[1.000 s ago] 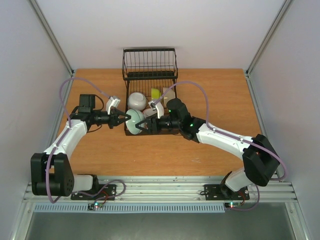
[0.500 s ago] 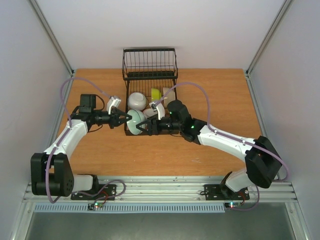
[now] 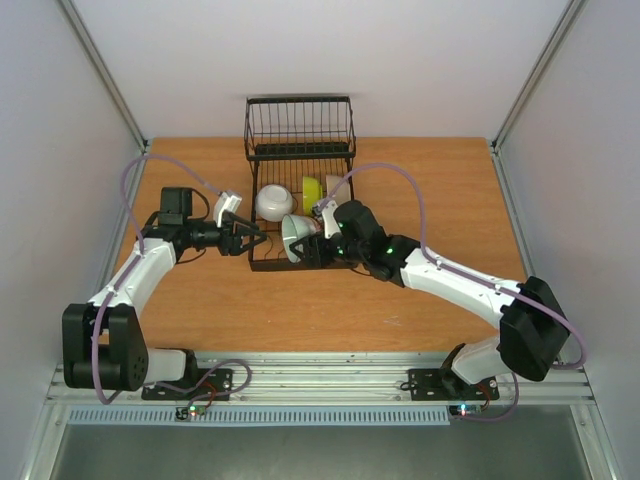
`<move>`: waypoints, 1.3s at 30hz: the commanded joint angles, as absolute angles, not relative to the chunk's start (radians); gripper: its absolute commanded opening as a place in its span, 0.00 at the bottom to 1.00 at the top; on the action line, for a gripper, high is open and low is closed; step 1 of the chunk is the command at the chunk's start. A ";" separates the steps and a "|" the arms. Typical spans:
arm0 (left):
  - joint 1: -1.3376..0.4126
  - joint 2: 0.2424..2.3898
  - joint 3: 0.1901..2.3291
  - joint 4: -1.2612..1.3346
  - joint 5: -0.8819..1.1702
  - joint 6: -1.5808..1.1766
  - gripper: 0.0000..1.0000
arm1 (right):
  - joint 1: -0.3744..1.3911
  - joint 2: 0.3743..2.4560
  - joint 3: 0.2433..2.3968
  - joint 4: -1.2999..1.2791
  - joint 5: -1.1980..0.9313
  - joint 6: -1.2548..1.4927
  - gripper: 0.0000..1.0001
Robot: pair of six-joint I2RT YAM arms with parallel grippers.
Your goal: Load the bowls into the dish rack
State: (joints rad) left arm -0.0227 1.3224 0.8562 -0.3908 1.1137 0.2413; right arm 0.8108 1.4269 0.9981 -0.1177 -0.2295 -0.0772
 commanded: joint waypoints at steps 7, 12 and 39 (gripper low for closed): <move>-0.020 1.325 0.857 -0.302 1.060 0.201 0.61 | 0.816 1.508 1.211 -0.376 0.137 -0.155 0.01; -0.020 1.347 0.864 -0.301 1.057 0.199 0.61 | 0.833 1.591 1.278 -0.483 0.268 -0.168 0.01; -0.020 1.384 0.879 -0.307 1.063 0.199 0.62 | 0.927 1.858 1.535 -0.883 0.681 -0.177 0.01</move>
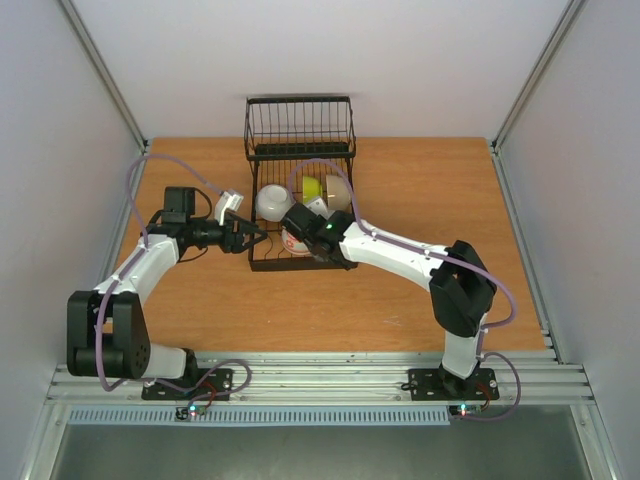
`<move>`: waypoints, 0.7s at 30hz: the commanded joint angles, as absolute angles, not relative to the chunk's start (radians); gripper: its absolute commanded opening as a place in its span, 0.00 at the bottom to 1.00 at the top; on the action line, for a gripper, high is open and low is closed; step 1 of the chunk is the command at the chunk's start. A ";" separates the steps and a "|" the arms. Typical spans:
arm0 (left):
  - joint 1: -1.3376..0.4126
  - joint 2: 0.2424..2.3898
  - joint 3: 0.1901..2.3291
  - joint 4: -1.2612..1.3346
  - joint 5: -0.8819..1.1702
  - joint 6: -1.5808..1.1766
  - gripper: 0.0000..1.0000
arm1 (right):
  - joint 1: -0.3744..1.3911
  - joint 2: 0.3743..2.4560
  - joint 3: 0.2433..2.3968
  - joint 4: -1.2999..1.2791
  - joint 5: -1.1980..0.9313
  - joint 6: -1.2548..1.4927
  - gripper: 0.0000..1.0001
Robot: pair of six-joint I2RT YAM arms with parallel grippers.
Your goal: Load the bowls into the dish rack
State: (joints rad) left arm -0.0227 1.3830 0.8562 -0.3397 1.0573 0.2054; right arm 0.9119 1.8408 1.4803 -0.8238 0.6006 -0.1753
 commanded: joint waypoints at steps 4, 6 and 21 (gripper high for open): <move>-0.020 1.385 0.879 -0.309 1.063 0.201 0.62 | 0.931 1.875 1.546 -0.907 0.681 -0.176 0.01; -0.020 1.384 0.879 -0.309 1.064 0.201 0.62 | 0.932 1.884 1.556 -0.927 0.681 -0.178 0.01; -0.020 1.376 0.879 -0.313 1.064 0.203 0.62 | 0.933 1.990 1.645 -1.025 0.678 -0.201 0.01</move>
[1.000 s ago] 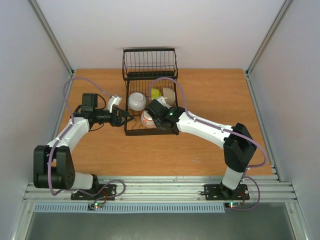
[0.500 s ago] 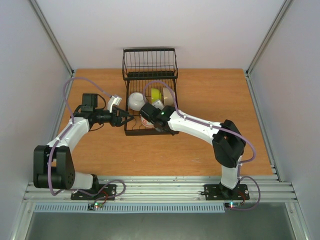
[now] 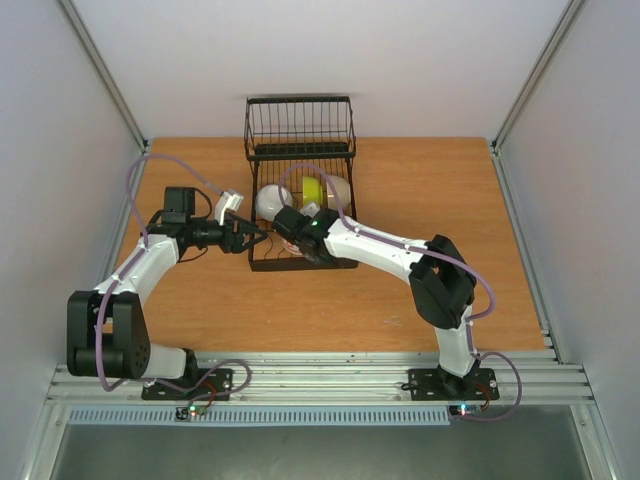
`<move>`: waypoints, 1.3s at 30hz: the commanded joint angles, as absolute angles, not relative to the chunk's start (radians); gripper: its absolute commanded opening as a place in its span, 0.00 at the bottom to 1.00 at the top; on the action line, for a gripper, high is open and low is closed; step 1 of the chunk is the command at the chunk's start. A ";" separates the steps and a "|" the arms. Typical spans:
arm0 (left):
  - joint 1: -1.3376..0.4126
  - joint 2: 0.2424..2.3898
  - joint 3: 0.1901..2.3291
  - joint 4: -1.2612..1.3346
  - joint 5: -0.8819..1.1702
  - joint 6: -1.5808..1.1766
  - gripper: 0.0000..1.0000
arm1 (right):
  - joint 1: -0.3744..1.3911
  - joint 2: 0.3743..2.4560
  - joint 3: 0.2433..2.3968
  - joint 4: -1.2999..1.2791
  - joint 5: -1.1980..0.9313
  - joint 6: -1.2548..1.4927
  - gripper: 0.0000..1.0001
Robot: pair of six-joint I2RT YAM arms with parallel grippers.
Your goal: Load the bowls into the dish rack
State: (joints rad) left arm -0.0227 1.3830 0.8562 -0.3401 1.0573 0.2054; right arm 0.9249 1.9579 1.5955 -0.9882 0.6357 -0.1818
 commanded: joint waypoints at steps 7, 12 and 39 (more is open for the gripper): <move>-0.020 1.371 0.877 -0.316 1.066 0.206 0.62 | 0.933 2.038 1.686 -1.074 0.697 -0.196 0.01; -0.020 1.372 0.877 -0.316 1.066 0.207 0.62 | 0.933 2.066 1.712 -1.115 0.719 -0.185 0.01; -0.020 1.368 0.877 -0.319 1.062 0.210 0.62 | 0.934 2.209 1.825 -1.293 0.822 -0.116 0.33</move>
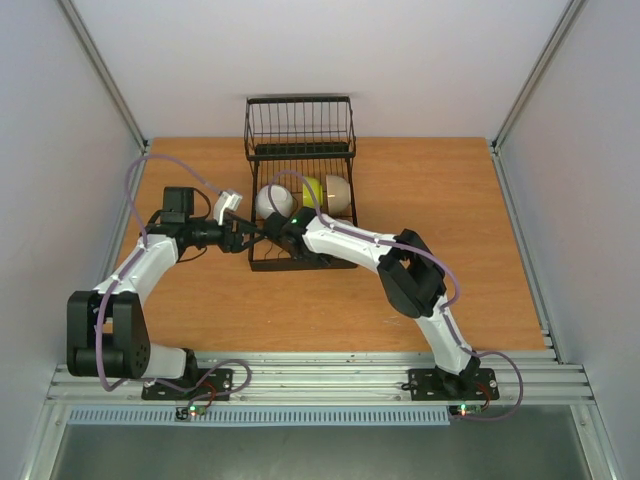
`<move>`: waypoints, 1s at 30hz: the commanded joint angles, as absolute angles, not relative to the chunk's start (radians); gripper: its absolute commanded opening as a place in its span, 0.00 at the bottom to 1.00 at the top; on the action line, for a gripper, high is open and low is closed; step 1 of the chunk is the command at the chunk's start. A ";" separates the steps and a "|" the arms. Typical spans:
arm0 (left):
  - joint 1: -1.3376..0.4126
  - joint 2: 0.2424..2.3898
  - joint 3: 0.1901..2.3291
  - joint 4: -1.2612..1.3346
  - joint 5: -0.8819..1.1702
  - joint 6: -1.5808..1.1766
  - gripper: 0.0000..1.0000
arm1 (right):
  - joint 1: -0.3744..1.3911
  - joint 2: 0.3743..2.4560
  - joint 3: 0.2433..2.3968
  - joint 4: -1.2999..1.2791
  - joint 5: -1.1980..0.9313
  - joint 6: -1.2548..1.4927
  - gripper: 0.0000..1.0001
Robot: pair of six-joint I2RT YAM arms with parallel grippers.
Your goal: Load the bowls into the dish rack
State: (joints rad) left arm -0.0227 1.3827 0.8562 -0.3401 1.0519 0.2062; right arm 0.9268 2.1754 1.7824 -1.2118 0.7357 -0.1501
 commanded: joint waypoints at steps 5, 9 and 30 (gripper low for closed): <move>-0.020 1.365 0.877 -0.320 1.062 0.211 0.62 | 0.933 2.212 1.826 -1.288 0.823 -0.111 0.68; -0.020 1.366 0.877 -0.320 1.063 0.212 0.62 | 0.934 2.198 1.815 -1.270 0.822 -0.112 0.86; -0.020 1.371 0.879 -0.322 1.065 0.213 0.62 | 0.934 2.085 1.719 -1.071 0.716 -0.181 0.98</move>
